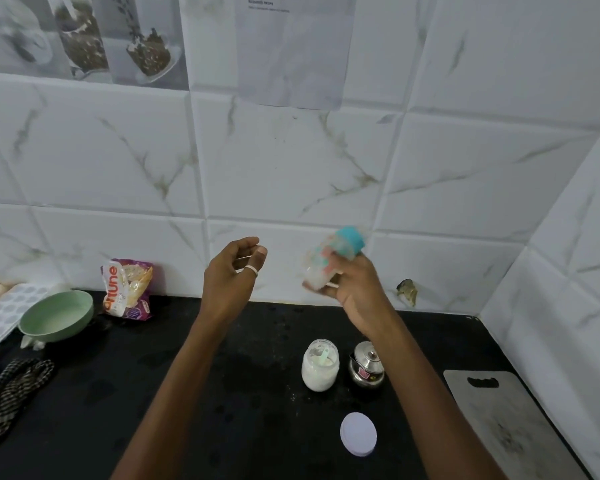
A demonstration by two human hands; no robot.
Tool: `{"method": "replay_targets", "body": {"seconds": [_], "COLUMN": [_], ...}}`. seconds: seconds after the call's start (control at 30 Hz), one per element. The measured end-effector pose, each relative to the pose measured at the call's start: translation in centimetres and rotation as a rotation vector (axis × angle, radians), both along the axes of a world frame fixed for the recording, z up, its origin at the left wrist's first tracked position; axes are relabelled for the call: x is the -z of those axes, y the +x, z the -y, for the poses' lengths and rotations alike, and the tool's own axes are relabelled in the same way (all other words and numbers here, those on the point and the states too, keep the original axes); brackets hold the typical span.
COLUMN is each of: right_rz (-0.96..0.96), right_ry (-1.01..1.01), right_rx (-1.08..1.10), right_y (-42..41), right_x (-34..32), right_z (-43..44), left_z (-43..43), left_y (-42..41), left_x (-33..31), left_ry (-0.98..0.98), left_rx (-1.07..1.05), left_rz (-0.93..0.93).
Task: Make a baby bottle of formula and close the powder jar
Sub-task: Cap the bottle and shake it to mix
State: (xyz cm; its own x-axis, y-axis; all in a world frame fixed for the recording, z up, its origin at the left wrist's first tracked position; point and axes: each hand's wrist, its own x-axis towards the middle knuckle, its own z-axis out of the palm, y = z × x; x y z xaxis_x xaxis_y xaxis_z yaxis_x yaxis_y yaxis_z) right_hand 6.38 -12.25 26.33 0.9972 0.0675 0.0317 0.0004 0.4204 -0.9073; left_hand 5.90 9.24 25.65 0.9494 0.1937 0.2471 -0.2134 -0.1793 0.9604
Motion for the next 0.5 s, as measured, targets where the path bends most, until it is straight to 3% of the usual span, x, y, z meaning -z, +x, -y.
{"method": "replay_targets", "body": {"seconds": [0.07,0.1,0.2,0.23,0.37,0.5], "right_rz": [0.000,0.005,0.012,0.029,0.016,0.031], "right_ry": [0.190,0.147,-0.229,-0.243,0.185,-0.242], "right_rx": [0.099,0.094,-0.080,-0.091,0.122,-0.052], "right_y": [0.2,0.1,-0.7,-0.5,0.5,-0.2], "right_x": [-0.5,-0.5,-0.1,0.0,-1.3,-1.1], "right_z": [0.0,-0.1,-0.7,-0.6,0.1,-0.5], "left_z": [-0.1,-0.1,0.0,0.1,0.1,0.2], "left_y": [0.0,0.0,0.1,0.1,0.1,0.2], "left_x": [0.0,0.0,0.0,0.0,0.2,0.0], "left_ry": [-0.003,-0.001,0.011,0.011,-0.005,0.008], "left_rx": [0.000,0.000,-0.002,0.000,0.010,0.004], "left_rz": [0.005,0.005,0.006,0.003,0.001,0.003]}}
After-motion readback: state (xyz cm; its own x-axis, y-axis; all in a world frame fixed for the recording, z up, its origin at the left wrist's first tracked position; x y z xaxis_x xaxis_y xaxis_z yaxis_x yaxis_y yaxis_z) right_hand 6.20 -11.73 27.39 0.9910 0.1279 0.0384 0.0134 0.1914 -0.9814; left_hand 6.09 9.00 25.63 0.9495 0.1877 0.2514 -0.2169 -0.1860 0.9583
